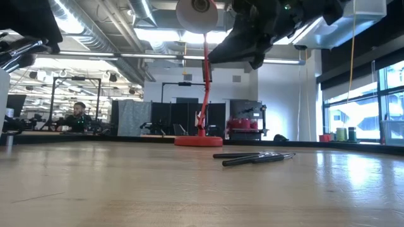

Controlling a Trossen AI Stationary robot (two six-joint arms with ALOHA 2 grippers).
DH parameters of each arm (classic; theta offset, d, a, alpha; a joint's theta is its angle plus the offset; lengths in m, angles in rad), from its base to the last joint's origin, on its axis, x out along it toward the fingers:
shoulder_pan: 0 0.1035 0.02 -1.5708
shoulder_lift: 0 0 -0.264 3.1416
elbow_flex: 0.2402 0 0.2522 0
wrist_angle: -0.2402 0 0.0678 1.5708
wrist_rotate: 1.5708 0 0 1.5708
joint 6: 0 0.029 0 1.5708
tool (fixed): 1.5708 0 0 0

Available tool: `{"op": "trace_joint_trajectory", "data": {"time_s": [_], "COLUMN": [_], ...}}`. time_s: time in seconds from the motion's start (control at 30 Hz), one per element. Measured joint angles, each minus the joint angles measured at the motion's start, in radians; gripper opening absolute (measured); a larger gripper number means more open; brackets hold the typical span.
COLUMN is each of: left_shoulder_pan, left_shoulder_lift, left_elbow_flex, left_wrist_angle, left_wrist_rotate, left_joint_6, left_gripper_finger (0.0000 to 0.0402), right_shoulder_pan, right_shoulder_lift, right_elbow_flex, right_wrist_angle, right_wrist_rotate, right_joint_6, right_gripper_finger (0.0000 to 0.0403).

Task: Put items in baskets/containers
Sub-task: Put the eyeshadow brush into the pen organizer

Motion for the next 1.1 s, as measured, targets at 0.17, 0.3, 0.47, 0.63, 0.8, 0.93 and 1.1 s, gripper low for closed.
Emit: {"op": "trace_joint_trajectory", "data": {"time_s": [0.17, 0.3, 0.47, 0.63, 0.8, 0.93, 1.1], "left_shoulder_pan": [0.0, -0.001, -0.001, -0.001, -0.001, -0.001, 0.022], "left_shoulder_lift": [0.0, 0.0, 0.0, 0.0, 0.0, 0.0, 0.0], "left_elbow_flex": [0.0, 0.0, 0.0, 0.0, 0.0, 0.0, 0.0], "left_wrist_angle": [-0.001, -0.002, -0.002, -0.002, -0.002, -0.002, -0.002], "left_wrist_rotate": [0.001, 0.001, 0.001, 0.001, 0.002, 0.002, 0.019], "left_joint_6": [0.0, 0.0, 0.02, -0.005, 0.022, 0.041, 0.081], "left_gripper_finger": [0.0134, 0.0132, 0.013, 0.013, 0.013, 0.0129, 0.0129], "right_shoulder_pan": [-0.023, -0.029, -0.028, -0.051, -0.083, -0.112, -0.105], "right_shoulder_lift": [0.0, 0.0, -0.001, -0.001, -0.001, -0.001, -0.001], "right_elbow_flex": [0.0, 0.0, -0.001, -0.005, -0.005, -0.005, -0.005], "right_wrist_angle": [-0.013, 0.002, -0.042, -0.02, -0.01, -0.016, -0.015], "right_wrist_rotate": [0.047, 0.01, 0.092, 0.071, -0.074, -0.244, -0.259], "right_joint_6": [-0.086, -0.152, -0.169, -0.031, -0.06, -0.066, -0.06], "right_gripper_finger": [0.004, 0.004, 0.004, 0.0037, 0.0022, 0.0005, 0.0003]}}
